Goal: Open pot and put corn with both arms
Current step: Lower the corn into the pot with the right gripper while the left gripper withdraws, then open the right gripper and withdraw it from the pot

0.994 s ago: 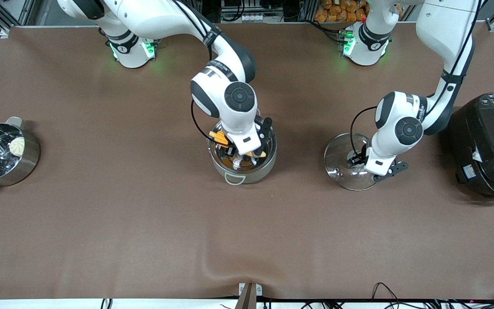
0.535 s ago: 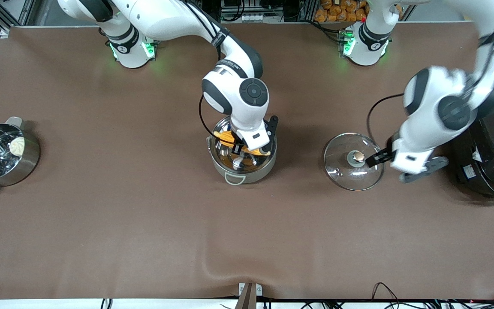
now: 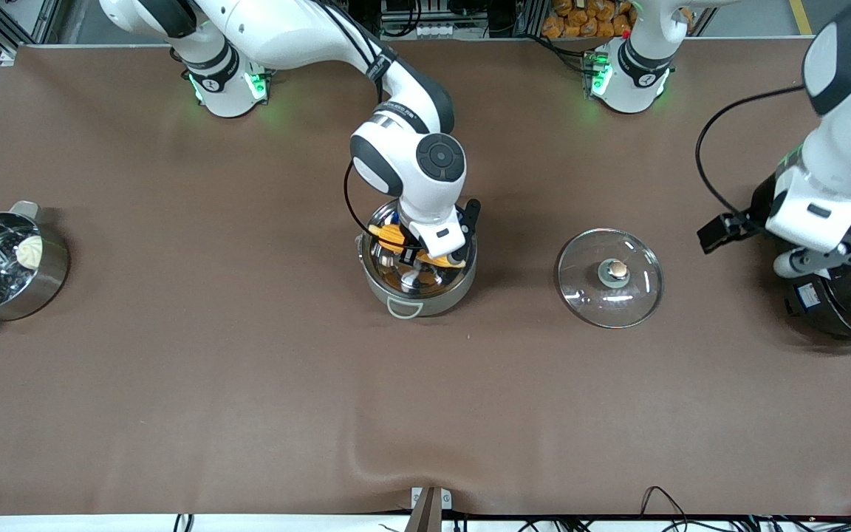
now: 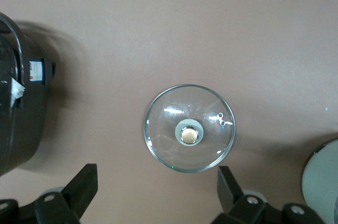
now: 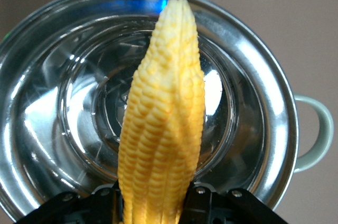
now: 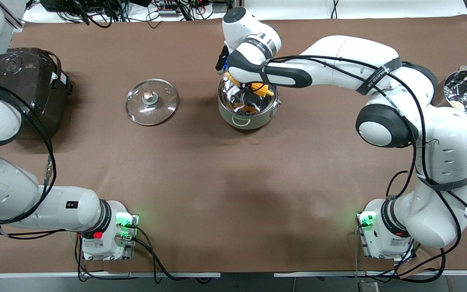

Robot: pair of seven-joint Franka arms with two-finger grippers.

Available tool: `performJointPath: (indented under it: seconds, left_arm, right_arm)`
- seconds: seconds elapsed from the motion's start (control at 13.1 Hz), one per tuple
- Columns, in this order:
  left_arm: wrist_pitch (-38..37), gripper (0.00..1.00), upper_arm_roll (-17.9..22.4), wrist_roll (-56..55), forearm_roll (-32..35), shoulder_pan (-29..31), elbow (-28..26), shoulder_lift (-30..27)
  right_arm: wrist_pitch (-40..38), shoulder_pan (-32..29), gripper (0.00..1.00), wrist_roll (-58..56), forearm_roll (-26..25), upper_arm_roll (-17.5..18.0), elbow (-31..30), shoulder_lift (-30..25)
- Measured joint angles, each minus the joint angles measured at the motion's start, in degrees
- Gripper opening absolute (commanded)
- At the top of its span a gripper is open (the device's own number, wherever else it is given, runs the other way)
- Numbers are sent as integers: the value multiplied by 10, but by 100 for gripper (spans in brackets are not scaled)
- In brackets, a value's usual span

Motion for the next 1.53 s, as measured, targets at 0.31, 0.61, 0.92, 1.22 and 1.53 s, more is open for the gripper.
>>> performJointPath:
  seconds: [0.31, 0.61, 0.92, 1.22, 1.53]
  left_arm:
    - [-7, 100, 1, 41, -6, 12, 0, -31]
    - [-6, 100, -2, 55, -6, 12, 3, -30]
    - [-15, 100, -6, 57, -6, 11, 17, -30]
    - [-20, 100, -11, 58, -6, 11, 21, -30]
    - [-21, 100, -11, 58, -6, 11, 21, -28]
  right_arm:
    - [-1, 3, 100, 17, -5, 0, 0, 3]
    - [-1, 6, 100, 24, -7, 0, 0, 4]
    - [-5, 1, 100, 27, -7, -8, 7, 3]
    - [-45, -71, 100, 28, -6, -14, 25, -37]
    - [-94, -199, 100, 8, -1, -15, 22, -92]
